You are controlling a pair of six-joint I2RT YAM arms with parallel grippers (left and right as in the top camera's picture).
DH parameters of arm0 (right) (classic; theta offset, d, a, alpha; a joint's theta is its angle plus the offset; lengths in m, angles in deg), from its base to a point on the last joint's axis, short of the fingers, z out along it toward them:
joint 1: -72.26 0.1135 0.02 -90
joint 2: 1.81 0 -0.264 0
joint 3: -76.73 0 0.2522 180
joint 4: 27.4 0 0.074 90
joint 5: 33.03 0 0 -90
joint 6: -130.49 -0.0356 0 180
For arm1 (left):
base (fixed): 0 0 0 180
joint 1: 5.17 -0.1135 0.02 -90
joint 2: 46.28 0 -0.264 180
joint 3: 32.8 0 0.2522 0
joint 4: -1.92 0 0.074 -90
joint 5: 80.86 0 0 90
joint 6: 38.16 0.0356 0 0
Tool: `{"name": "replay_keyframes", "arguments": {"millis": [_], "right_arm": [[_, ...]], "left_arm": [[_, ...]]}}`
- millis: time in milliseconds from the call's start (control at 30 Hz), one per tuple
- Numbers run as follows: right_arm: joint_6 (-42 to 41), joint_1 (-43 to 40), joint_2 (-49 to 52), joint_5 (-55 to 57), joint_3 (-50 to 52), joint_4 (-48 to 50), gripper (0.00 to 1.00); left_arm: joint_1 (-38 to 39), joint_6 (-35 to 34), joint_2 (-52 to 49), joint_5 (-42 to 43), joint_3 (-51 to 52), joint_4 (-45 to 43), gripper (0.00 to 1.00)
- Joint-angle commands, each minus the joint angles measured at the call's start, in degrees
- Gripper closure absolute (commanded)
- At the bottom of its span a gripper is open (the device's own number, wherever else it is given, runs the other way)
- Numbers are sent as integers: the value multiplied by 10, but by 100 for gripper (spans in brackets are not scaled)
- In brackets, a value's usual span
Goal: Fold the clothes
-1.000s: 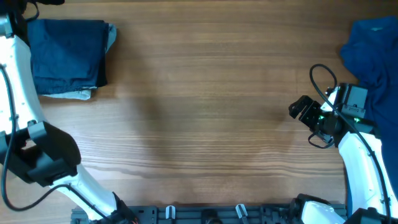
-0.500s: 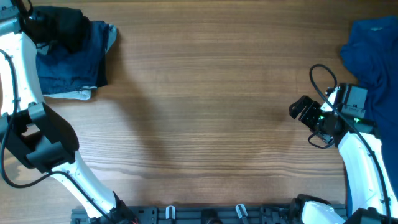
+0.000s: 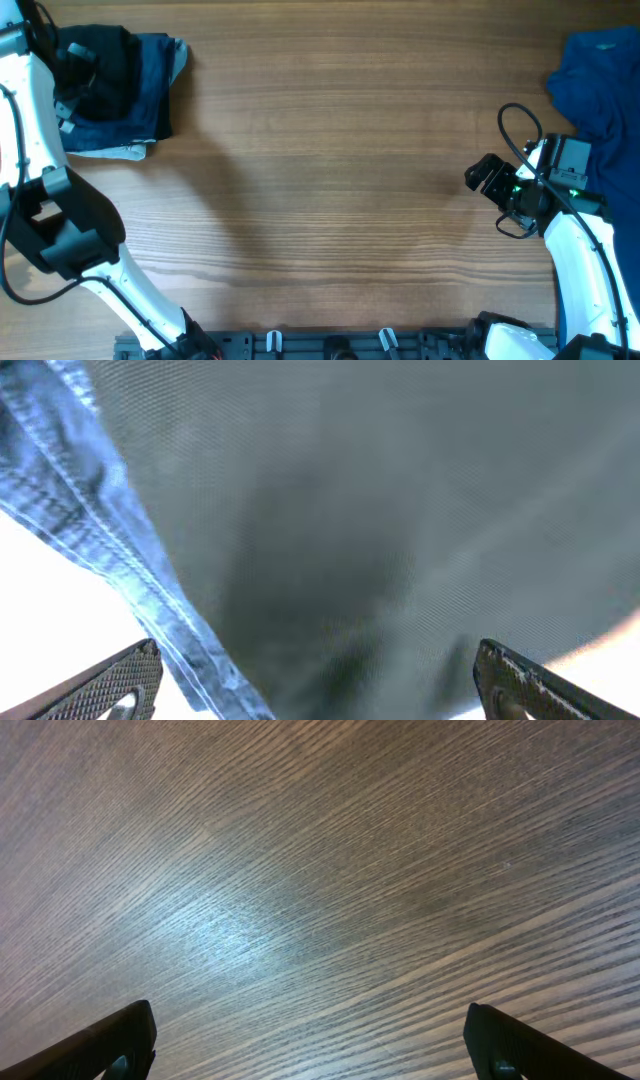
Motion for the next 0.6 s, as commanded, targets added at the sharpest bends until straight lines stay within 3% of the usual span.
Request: {"name": "replay_keyframes", "arguments": {"millis": [0,33,67,100,200,433,567], "right_arm": [[7,-2,-4,10,-7,2,0],[7,-2,-4,10,-7,2,0],[7,-2,-4,10,-7,2,1],[7,-2,-4,10,-7,2,0],[7,-2,-4,10,-7,2,0],[7,-2,-4,10,-7,2,1],[7,-2,-4,10,-7,2,1]], "left_arm": [[-12,66,94,88,-41,-29,7],[-13,88,115,113,-41,-53,23],[-13,107,133,120,-41,-75,58],[-15,116,137,118,-41,-85,72],[-33,116,117,80,-41,-71,79],[-103,116,-35,75,-41,-34,93],[-105,116,-73,75,-41,-44,96]]}}
